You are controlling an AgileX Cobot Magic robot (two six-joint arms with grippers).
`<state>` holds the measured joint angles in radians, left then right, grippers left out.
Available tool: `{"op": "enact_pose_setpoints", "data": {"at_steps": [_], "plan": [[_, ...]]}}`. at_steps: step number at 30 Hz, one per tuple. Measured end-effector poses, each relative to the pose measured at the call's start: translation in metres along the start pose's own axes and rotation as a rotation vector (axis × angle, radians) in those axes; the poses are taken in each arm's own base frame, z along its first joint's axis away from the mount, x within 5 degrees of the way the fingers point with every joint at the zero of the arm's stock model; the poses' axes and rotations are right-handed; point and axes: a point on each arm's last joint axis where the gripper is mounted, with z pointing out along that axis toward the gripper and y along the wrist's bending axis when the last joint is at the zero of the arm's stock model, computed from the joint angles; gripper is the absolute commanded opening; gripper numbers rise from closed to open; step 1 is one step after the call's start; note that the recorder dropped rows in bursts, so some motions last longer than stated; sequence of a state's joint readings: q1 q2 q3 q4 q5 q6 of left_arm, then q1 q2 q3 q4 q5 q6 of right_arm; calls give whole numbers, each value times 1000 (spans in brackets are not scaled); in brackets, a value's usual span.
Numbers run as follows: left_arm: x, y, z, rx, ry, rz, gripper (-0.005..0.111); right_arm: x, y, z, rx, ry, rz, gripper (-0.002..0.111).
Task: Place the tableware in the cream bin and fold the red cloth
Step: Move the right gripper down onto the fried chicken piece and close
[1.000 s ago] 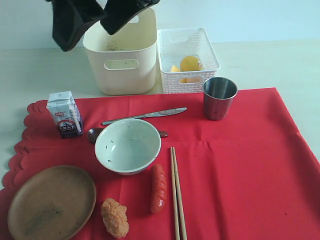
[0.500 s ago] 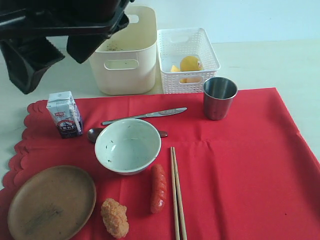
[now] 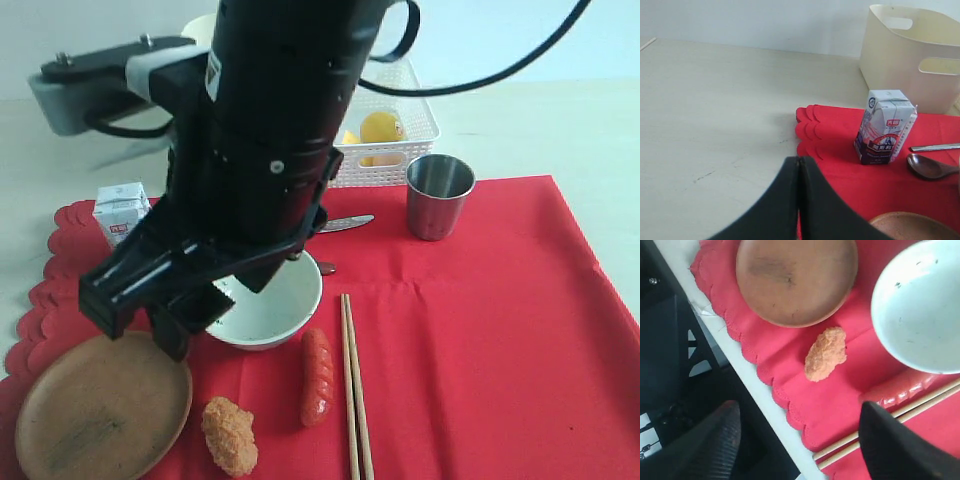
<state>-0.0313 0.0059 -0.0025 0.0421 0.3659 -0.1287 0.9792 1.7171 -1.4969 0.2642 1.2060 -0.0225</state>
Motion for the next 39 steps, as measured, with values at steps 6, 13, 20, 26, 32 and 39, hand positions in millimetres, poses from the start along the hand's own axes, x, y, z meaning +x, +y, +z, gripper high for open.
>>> {"op": "enact_pose_setpoints", "data": {"at_steps": [6, 13, 20, 26, 32, 39], "plan": [[0, 0, 0, 0, 0, 0, 0, 11, -5, 22, -15, 35, 35, 64], [0, 0, 0, 0, 0, 0, 0, 20, 6, 44, -18, 40, 11, 64], [0, 0, 0, 0, 0, 0, 0, 19, 26, 84, -19, 102, -43, 64], [0, 0, 0, 0, 0, 0, 0, 16, 23, 119, 10, 141, -27, 64], [0, 0, 0, 0, 0, 0, 0, 13, 16, 136, 56, 127, -16, 64], [0, 0, 0, 0, 0, 0, 0, 13, 6, 156, 120, 151, -9, 64]]}}
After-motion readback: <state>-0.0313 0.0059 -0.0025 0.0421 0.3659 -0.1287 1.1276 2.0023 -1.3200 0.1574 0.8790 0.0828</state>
